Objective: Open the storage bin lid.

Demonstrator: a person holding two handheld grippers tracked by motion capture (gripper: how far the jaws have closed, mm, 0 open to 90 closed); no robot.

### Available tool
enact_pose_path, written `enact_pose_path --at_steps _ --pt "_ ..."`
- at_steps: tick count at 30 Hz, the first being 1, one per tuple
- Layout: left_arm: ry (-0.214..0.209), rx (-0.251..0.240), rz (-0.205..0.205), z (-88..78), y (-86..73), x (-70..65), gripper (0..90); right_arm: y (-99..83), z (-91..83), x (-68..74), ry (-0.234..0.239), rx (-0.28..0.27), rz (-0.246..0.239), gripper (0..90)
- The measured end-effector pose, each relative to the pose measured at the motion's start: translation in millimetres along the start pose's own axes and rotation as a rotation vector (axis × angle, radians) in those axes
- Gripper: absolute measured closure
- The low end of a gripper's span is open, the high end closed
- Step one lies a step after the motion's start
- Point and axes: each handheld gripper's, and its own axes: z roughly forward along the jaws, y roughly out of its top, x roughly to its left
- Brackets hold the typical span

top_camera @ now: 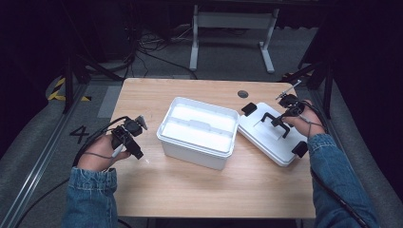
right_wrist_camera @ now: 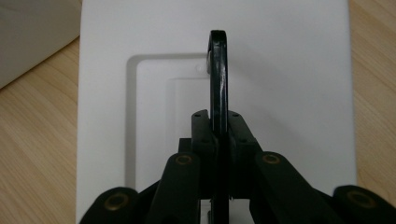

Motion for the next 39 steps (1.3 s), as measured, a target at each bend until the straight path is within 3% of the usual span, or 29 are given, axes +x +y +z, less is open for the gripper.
enact_pose_path --at_steps 19,27,30,35,39 --pt "-0.004 0.014 -0.003 3.9 1.1 -0.8 36.4 -10.1 17.8 -9.9 0.032 0.008 0.027 84.2" --pt "0.004 0.015 -0.002 4.6 -1.3 0.0 36.5 -11.6 19.6 -16.5 0.053 0.001 0.066 83.4" --pt "-0.001 0.020 -0.004 4.4 -1.0 -0.6 36.4 -11.4 17.9 -17.7 0.051 -0.014 0.091 71.2" --pt "-0.003 0.020 -0.005 5.0 -0.9 -1.6 36.4 -10.3 9.4 -17.3 -0.011 -0.046 0.088 56.5" --pt "-0.003 0.022 -0.002 5.2 -0.4 -1.6 36.5 -8.3 -2.5 -14.2 -0.048 -0.088 0.068 51.4"
